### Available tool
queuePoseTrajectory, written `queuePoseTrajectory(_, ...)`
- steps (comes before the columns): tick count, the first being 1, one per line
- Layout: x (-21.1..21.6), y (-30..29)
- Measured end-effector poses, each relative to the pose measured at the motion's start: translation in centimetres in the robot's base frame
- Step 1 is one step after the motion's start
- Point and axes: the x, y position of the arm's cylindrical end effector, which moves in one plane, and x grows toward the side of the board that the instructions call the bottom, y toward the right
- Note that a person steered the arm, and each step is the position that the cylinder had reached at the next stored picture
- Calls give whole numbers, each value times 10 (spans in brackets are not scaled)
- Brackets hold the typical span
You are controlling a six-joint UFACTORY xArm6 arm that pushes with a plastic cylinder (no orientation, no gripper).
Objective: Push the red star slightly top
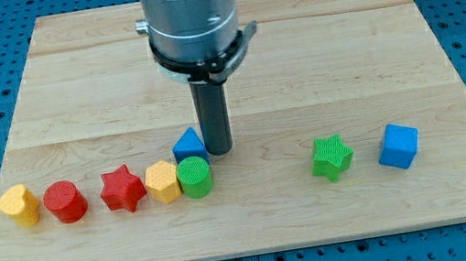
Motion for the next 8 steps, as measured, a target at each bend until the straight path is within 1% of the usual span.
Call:
queuePoseTrajectory(1, 37, 34)
queuePoseTrajectory(2, 45, 6)
queuePoseTrajectory(3, 51, 0)
queuePoseTrajectory(4, 61, -33)
queuePoseTrajectory(6, 61, -74)
queuePoseTrajectory(7, 68, -104)
queuePoseTrajectory(8, 69, -147)
